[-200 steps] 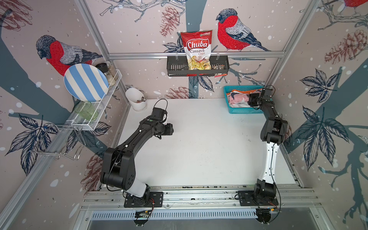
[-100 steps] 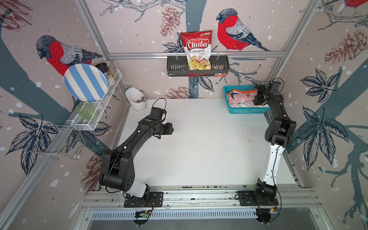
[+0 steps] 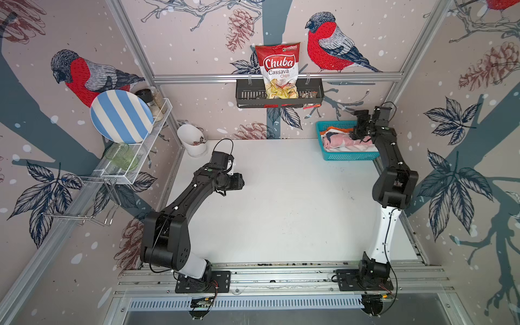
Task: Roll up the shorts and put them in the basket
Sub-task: Reset both arms
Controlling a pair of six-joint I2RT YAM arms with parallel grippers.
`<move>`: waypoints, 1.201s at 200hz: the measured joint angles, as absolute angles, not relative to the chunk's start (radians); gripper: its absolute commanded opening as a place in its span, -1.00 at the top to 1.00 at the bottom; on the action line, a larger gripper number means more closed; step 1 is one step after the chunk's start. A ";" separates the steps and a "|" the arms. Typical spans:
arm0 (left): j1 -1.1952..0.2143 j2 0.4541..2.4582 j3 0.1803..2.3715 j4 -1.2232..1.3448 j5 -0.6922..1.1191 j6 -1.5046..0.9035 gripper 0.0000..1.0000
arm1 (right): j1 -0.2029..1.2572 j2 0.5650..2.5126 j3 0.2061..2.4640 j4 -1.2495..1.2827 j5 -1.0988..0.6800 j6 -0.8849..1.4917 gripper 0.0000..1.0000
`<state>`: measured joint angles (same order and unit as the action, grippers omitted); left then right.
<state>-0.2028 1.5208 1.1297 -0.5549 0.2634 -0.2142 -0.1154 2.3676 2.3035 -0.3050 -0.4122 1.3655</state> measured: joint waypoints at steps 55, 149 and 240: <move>-0.192 1.536 1.125 -0.542 0.284 -0.224 -0.15 | -0.026 2.569 2.331 -0.091 -0.449 1.417 -1.00; -0.191 1.543 1.124 -0.540 0.288 -0.230 -0.16 | -0.126 2.569 2.411 -0.019 -0.503 1.407 -1.00; -0.191 1.552 1.124 -0.539 0.292 -0.230 -0.16 | -0.258 2.518 2.371 -0.220 -0.311 0.929 -1.00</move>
